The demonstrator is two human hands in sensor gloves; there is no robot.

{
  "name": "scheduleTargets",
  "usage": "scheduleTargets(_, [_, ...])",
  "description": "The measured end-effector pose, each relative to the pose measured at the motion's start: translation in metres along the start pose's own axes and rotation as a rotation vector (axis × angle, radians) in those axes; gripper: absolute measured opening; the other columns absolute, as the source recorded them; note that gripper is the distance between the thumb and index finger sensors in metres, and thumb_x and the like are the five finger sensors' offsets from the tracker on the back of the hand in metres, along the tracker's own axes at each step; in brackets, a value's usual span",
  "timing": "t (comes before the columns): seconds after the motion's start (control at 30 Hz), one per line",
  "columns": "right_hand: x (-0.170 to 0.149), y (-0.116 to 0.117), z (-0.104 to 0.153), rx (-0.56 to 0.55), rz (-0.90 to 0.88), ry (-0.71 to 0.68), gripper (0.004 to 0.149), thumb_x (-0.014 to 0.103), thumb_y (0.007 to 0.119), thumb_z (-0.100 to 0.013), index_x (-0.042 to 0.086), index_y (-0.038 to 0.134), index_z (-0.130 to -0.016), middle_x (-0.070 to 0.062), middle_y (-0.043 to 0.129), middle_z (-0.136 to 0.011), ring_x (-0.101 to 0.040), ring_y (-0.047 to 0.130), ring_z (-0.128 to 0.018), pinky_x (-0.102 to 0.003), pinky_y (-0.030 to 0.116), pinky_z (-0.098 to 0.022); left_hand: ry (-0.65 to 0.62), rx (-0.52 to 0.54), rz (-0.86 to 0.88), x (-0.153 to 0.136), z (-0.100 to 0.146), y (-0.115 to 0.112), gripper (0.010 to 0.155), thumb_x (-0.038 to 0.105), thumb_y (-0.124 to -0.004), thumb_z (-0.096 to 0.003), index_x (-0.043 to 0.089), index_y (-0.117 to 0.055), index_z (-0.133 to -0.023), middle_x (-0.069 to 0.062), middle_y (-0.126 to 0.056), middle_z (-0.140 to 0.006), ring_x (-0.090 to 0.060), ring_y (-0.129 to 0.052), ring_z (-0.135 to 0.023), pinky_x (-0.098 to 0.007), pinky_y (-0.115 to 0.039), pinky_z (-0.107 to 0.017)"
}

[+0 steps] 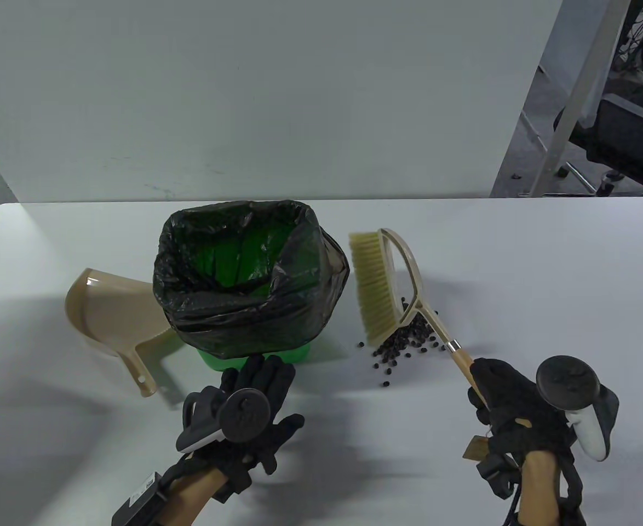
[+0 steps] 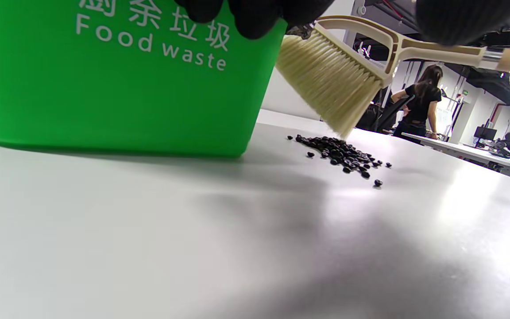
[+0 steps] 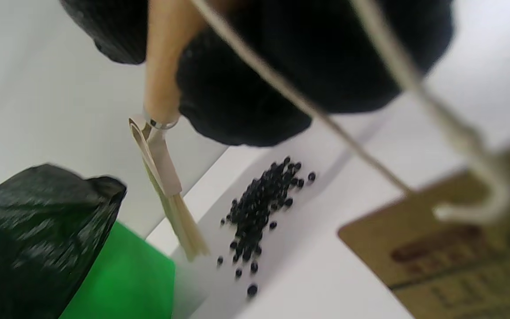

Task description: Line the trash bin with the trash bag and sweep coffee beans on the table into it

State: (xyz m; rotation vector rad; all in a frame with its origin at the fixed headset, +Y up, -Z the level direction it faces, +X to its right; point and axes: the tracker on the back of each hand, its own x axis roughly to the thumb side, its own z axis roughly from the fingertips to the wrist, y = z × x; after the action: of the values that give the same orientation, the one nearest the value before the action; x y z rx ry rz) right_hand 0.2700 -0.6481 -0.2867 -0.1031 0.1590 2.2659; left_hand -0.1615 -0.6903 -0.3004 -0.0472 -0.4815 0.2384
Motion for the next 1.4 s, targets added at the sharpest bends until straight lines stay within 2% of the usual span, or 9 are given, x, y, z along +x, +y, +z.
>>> scheduleTargets(0.1, [-0.001, 0.000, 0.002, 0.069, 0.021, 0.020, 0.053, 0.045, 0.061, -0.063, 0.008, 0.076, -0.098, -0.007, 0.104, -0.062, -0.016, 0.103, -0.029, -0.030, 0.094, -0.014, 0.005, -0.008, 0.001, -0.001, 0.000, -0.001, 0.083, 0.068, -0.061, -0.0515, 0.020, -0.036, -0.114, -0.014, -0.039, -0.124, -0.049, -0.037, -0.112, -0.076, -0.041, -0.069])
scheduleTargets(0.27, [-0.005, 0.004, 0.000, 0.109, 0.138, 0.115, 0.052, 0.044, 0.065, -0.060, 0.008, 0.086, -0.092, -0.008, 0.110, -0.053, -0.018, 0.106, -0.020, -0.032, 0.094, -0.008, 0.009, -0.022, 0.004, -0.001, -0.001, -0.002, 0.083, 0.068, -0.061, -0.0514, 0.021, -0.036, -0.115, -0.013, -0.039, -0.125, -0.048, -0.037, -0.113, -0.076, -0.041, -0.069])
scheduleTargets(0.57, [-0.018, -0.011, 0.002, -0.093, 0.226, 0.252, 0.051, 0.047, 0.059, -0.062, 0.014, 0.079, -0.096, -0.004, 0.105, -0.060, -0.018, 0.102, -0.028, -0.034, 0.091, -0.017, 0.014, -0.053, 0.022, 0.000, -0.002, -0.005, 0.083, 0.068, -0.061, -0.0514, 0.021, -0.036, -0.115, -0.013, -0.038, -0.125, -0.049, -0.037, -0.112, -0.076, -0.040, -0.069])
scheduleTargets(0.73, [-0.024, -0.012, 0.000, -0.154, 0.155, 0.250, 0.051, 0.047, 0.059, -0.063, 0.014, 0.078, -0.097, -0.005, 0.105, -0.061, -0.018, 0.102, -0.028, -0.033, 0.091, -0.017, 0.017, -0.083, 0.013, 0.002, -0.004, -0.010, 0.083, 0.068, -0.061, -0.0515, 0.021, -0.035, -0.115, -0.013, -0.037, -0.125, -0.049, -0.036, -0.112, -0.077, -0.040, -0.069])
scheduleTargets(0.87, [-0.022, -0.011, 0.000, -0.159, 0.077, 0.190, 0.052, 0.047, 0.059, -0.063, 0.013, 0.077, -0.098, -0.005, 0.105, -0.061, -0.017, 0.103, -0.028, -0.031, 0.092, -0.015, 0.020, -0.092, 0.011, 0.002, -0.004, -0.010, 0.083, 0.068, -0.061, -0.0515, 0.021, -0.035, -0.115, -0.013, -0.037, -0.125, -0.049, -0.035, -0.112, -0.077, -0.040, -0.069])
scheduleTargets(1.03, [-0.011, 0.005, -0.006, -0.029, 0.008, 0.115, 0.052, 0.047, 0.058, -0.063, 0.012, 0.076, -0.098, -0.004, 0.105, -0.060, -0.015, 0.103, -0.027, -0.030, 0.093, -0.014, 0.023, -0.096, 0.013, 0.002, -0.004, -0.010, 0.083, 0.068, -0.061, -0.0516, 0.021, -0.034, -0.115, -0.013, -0.036, -0.125, -0.049, -0.035, -0.112, -0.077, -0.039, -0.069])
scheduleTargets(1.17, [-0.008, 0.019, -0.014, 0.083, 0.146, 0.155, 0.052, 0.047, 0.059, -0.063, 0.013, 0.077, -0.098, -0.004, 0.105, -0.060, -0.015, 0.104, -0.027, -0.030, 0.093, -0.014, 0.024, -0.093, 0.015, 0.002, -0.004, -0.010, 0.083, 0.068, -0.061, -0.0515, 0.021, -0.034, -0.115, -0.013, -0.036, -0.125, -0.049, -0.035, -0.112, -0.077, -0.039, -0.069])
scheduleTargets(1.23, [-0.011, 0.018, -0.014, 0.055, 0.221, 0.203, 0.052, 0.048, 0.058, -0.063, 0.015, 0.078, -0.097, -0.003, 0.106, -0.059, -0.014, 0.104, -0.026, -0.030, 0.093, -0.015, 0.024, -0.090, 0.018, 0.001, -0.004, -0.009, 0.083, 0.068, -0.061, -0.0515, 0.021, -0.034, -0.115, -0.013, -0.036, -0.125, -0.049, -0.035, -0.112, -0.077, -0.039, -0.069])
scheduleTargets(1.4, [-0.023, -0.006, -0.003, -0.101, 0.228, 0.286, 0.051, 0.048, 0.058, -0.063, 0.016, 0.078, -0.097, -0.002, 0.105, -0.059, -0.015, 0.103, -0.026, -0.032, 0.092, -0.015, 0.028, -0.096, 0.021, 0.002, -0.005, -0.011, 0.083, 0.068, -0.061, -0.0515, 0.021, -0.034, -0.115, -0.013, -0.036, -0.125, -0.049, -0.035, -0.112, -0.077, -0.039, -0.069])
